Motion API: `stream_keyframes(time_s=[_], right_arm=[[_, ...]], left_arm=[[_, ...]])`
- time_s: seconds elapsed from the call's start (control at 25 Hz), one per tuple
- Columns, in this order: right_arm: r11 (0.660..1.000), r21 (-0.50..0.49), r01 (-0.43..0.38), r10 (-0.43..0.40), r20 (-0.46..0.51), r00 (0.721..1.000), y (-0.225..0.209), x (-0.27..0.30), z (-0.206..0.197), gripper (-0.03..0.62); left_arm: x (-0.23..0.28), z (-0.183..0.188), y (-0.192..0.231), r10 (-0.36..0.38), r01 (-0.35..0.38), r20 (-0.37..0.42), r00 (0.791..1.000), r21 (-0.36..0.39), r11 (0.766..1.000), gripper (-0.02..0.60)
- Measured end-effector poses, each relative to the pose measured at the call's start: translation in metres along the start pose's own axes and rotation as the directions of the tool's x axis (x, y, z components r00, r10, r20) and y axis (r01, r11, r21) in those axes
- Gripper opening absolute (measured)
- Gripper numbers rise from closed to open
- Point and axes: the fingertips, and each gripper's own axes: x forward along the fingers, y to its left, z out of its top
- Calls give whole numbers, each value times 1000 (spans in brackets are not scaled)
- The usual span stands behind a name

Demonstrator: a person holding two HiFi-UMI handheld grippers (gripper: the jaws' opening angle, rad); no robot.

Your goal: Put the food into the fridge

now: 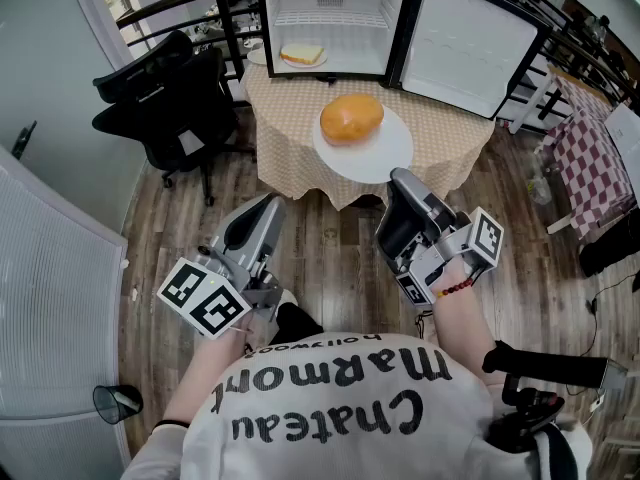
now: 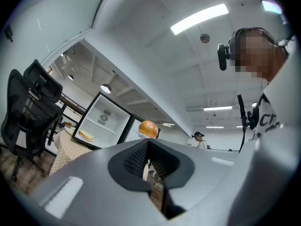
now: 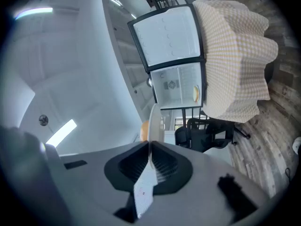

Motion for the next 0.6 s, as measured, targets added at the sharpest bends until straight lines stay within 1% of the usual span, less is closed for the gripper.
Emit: stream_keyframes(time_s=[0.32,0.6], right_arm=[[1000,15,-22,22,-2,1000,-1,3,5,26],[998,31,-47,48,-17,999,1,16,8,25]], left_arm=[[8,-3,1,-11,11,-4,1000,2,1000,5],[20,5,9,-27,27,-3,1000,9,1000,5]])
